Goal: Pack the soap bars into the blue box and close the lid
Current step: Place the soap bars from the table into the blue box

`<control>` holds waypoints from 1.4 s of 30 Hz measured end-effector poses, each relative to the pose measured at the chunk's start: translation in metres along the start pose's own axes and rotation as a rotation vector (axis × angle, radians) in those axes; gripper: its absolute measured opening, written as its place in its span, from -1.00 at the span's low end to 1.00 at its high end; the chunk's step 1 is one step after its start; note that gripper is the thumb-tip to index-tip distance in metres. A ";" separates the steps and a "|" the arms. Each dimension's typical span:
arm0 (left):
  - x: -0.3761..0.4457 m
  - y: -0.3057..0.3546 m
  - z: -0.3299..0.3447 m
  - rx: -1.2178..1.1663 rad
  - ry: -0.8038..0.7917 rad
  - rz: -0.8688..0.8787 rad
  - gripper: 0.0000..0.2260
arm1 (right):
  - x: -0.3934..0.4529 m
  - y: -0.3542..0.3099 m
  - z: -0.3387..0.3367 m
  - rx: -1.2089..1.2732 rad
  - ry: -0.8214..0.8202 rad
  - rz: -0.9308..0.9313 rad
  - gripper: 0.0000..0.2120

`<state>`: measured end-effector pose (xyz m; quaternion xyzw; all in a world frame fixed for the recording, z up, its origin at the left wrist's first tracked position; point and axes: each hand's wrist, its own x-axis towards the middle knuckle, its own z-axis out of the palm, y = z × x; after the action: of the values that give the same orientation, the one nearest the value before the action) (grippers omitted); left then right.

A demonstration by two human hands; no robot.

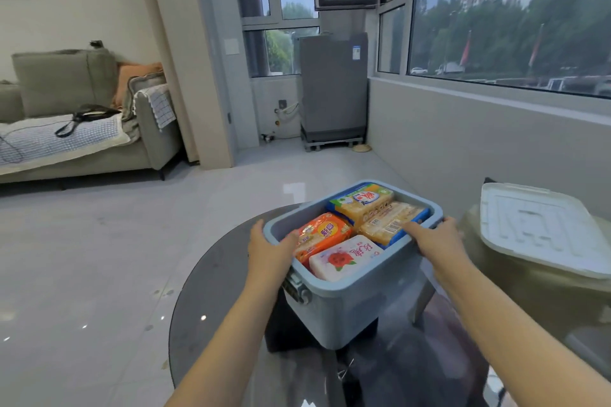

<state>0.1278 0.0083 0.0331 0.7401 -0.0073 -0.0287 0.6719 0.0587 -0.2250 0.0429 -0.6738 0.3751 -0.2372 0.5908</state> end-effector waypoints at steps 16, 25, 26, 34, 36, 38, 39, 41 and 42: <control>-0.019 0.003 -0.004 -0.349 -0.076 -0.042 -0.76 | 0.001 0.013 -0.007 -0.002 0.042 -0.172 -0.64; 0.013 0.015 -0.021 -0.198 -0.134 -0.126 -0.61 | -0.011 0.019 -0.005 -0.111 0.010 -0.221 -0.67; 0.012 0.016 -0.020 -0.148 -0.102 -0.119 -0.55 | -0.009 0.019 -0.006 -0.142 -0.001 -0.214 -0.64; -0.015 0.030 0.008 0.372 0.167 0.352 -0.56 | 0.007 0.002 -0.026 -0.307 -0.020 -0.312 -0.50; -0.020 0.034 0.027 0.393 0.145 0.463 -0.65 | 0.016 -0.004 -0.035 -0.294 -0.029 -0.379 -0.58; -0.027 0.041 0.050 0.349 0.097 0.529 -0.68 | 0.024 -0.009 -0.048 -0.269 -0.038 -0.452 -0.65; -0.031 0.044 0.064 0.306 0.051 0.538 -0.68 | 0.027 -0.008 -0.055 -0.265 -0.047 -0.472 -0.67; -0.040 0.049 0.094 0.246 -0.063 0.542 -0.70 | 0.034 -0.002 -0.073 -0.284 -0.053 -0.480 -0.70; -0.044 0.050 0.110 0.233 -0.110 0.543 -0.71 | 0.039 0.004 -0.082 -0.305 -0.049 -0.485 -0.71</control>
<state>0.0800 -0.1037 0.0740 0.7804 -0.2445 0.1129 0.5643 0.0192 -0.3060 0.0500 -0.8304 0.2202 -0.2960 0.4175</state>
